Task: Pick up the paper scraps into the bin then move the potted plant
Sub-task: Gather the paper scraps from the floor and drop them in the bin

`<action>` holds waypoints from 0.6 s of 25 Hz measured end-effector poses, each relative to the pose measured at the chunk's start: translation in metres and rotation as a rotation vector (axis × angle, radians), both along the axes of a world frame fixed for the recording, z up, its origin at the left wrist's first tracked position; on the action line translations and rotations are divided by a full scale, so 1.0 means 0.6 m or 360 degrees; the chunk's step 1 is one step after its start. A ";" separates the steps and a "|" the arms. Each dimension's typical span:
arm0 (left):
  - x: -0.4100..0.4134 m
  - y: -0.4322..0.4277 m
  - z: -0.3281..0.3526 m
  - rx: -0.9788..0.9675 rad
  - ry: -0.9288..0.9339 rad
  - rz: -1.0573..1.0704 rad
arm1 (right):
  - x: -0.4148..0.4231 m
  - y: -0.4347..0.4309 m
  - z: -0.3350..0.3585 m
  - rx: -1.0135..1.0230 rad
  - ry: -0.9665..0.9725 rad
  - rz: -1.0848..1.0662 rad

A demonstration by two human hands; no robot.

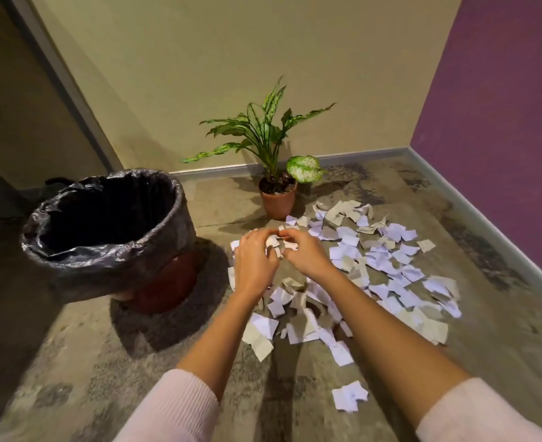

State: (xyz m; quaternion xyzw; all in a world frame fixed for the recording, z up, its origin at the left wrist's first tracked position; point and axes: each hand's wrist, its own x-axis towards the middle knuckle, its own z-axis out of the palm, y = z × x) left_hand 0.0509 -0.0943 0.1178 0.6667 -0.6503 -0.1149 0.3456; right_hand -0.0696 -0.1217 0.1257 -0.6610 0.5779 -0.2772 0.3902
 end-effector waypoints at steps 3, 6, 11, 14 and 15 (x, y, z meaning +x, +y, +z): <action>-0.040 0.016 -0.056 0.0238 -0.0044 -0.0245 | -0.072 0.031 -0.048 0.0194 0.0130 -0.0070; -0.076 0.040 -0.097 0.0531 -0.0027 -0.0484 | -0.132 0.061 -0.092 0.0330 0.0312 -0.0096; -0.134 0.083 -0.149 0.1097 -0.0179 -0.0859 | -0.197 0.108 -0.150 0.0535 0.0537 -0.0061; -0.158 0.108 -0.185 0.1411 -0.0268 -0.1050 | -0.245 0.127 -0.171 0.0699 0.0647 -0.0009; -0.164 0.117 -0.194 0.1464 -0.0336 -0.1110 | -0.262 0.133 -0.177 0.0744 0.0642 -0.0033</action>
